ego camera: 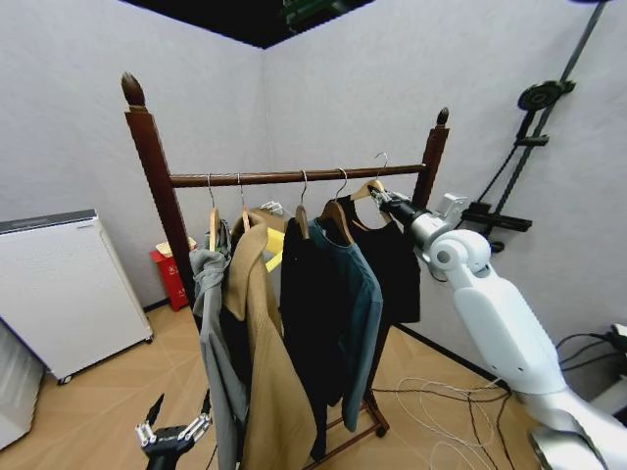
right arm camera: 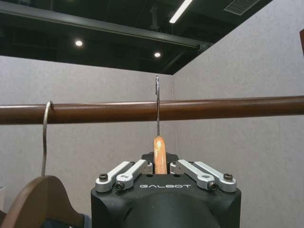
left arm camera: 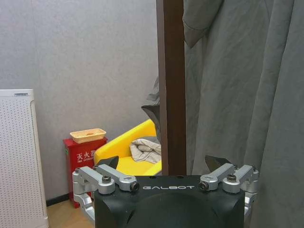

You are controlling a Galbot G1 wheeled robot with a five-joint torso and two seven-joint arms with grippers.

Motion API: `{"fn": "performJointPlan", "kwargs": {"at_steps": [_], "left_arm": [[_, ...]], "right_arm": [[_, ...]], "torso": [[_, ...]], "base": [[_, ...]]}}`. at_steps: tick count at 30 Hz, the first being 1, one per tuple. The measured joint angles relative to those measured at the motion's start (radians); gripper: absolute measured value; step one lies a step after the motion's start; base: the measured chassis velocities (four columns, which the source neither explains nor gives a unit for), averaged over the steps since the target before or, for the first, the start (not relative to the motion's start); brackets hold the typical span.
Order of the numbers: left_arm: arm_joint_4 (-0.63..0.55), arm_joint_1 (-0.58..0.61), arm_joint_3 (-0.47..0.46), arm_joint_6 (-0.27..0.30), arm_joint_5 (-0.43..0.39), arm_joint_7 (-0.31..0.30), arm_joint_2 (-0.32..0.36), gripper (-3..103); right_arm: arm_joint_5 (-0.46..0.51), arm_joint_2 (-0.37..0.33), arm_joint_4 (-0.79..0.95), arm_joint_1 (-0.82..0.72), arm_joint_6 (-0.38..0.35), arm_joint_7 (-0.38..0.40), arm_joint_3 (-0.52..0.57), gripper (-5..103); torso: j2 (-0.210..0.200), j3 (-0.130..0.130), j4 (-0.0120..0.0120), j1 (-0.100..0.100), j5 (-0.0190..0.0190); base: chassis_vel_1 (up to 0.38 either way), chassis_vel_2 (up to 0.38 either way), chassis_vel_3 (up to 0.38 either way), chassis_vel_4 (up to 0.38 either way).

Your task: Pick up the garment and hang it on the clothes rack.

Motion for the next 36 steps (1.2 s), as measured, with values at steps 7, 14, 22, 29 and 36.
{"fn": "performJointPlan", "kwargs": {"at_steps": [7, 14, 22, 29, 36], "left_arm": [[0.000, 0.000, 0.000, 0.000, 0.000, 0.000, 0.000, 100], [0.000, 0.000, 0.000, 0.000, 0.000, 0.000, 0.000, 100], [0.000, 0.000, 0.000, 0.000, 0.000, 0.000, 0.000, 100], [0.000, 0.000, 0.000, 0.000, 0.000, 0.000, 0.000, 100], [0.000, 0.000, 0.000, 0.000, 0.000, 0.000, 0.000, 100]], "right_arm": [[0.022, -0.011, 0.032, -0.049, -0.003, 0.006, 0.025, 10], [0.026, -0.029, 0.089, -0.149, -0.003, 0.010, 0.081, 14], [0.010, -0.064, 0.209, -0.343, 0.069, 0.006, 0.231, 46], [-0.103, -0.054, 0.386, -0.656, 0.173, 0.115, 0.393, 68], [-0.216, 0.030, 0.560, -0.987, 0.242, 0.144, 0.579, 95]], "torso": [[0.000, 0.000, 0.0002, 0.000, -0.0001], [0.000, 0.000, 0.0000, 0.000, -0.0003], [-0.001, 0.000, 0.0002, 0.000, 0.0001], [-0.001, 0.000, -0.0004, 0.000, 0.0005], [-0.001, -0.001, 0.0001, 0.000, -0.0002]], "base": [[0.000, 0.000, 0.000, 0.000], [0.000, 0.000, 0.000, 0.000], [0.000, 0.000, 0.000, 0.000], [0.000, 0.000, 0.000, 0.000], [0.000, 0.000, 0.000, 0.000]]}}
